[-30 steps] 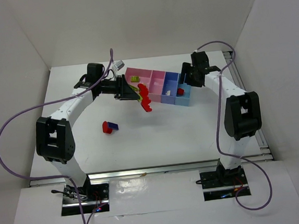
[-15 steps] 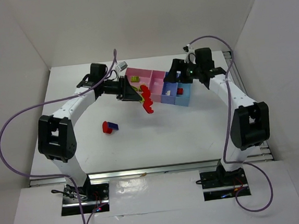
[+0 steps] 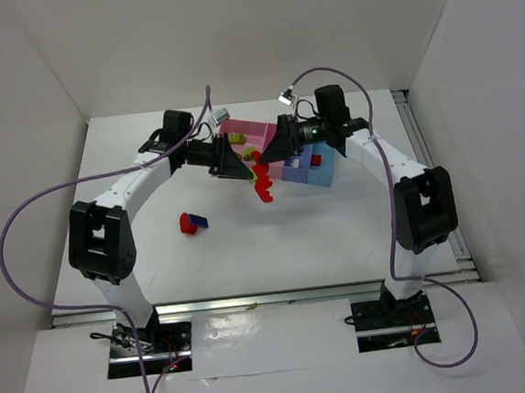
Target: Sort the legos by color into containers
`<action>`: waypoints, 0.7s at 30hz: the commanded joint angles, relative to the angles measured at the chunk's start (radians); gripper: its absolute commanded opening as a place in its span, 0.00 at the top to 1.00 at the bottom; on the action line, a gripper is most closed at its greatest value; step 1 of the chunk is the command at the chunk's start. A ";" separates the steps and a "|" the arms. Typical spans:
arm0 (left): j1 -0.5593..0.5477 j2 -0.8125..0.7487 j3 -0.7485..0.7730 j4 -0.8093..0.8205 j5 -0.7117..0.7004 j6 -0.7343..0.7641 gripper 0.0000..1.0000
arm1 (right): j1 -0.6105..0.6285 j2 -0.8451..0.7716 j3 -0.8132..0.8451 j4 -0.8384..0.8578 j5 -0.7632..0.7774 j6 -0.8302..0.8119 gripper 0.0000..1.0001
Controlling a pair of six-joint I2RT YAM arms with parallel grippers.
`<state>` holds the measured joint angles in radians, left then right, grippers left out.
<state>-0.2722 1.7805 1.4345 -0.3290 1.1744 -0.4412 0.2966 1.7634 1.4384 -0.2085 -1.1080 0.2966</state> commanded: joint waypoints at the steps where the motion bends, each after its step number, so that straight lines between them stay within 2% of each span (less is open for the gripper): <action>1: -0.010 -0.007 0.040 0.015 0.053 0.033 1.00 | 0.022 0.011 0.034 0.050 -0.093 -0.011 0.04; 7: -0.010 -0.007 0.040 0.015 0.053 0.042 1.00 | 0.047 0.039 0.034 0.026 -0.122 -0.011 0.24; 11: -0.010 -0.007 0.049 0.024 0.053 0.033 1.00 | 0.056 0.039 0.024 0.041 -0.101 -0.025 0.33; 14: -0.010 -0.007 0.049 0.024 0.044 0.024 1.00 | 0.056 0.039 0.010 0.020 -0.101 -0.024 0.46; 15: -0.010 -0.007 0.049 0.024 0.044 0.024 1.00 | 0.056 0.039 0.010 0.011 -0.075 -0.024 0.56; 16: -0.010 -0.007 0.058 0.033 0.044 0.024 1.00 | 0.056 0.030 -0.001 0.001 -0.060 -0.024 0.60; 19: -0.010 -0.007 0.058 0.033 0.034 0.015 1.00 | 0.007 -0.004 -0.044 0.012 0.021 0.004 0.68; 21: -0.010 -0.016 0.058 0.033 0.034 0.015 1.00 | -0.026 -0.030 -0.108 0.092 0.042 0.068 0.70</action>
<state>-0.2787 1.7809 1.4403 -0.3340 1.1461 -0.4232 0.3233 1.7901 1.4033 -0.1719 -1.1595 0.3229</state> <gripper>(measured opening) 0.456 0.455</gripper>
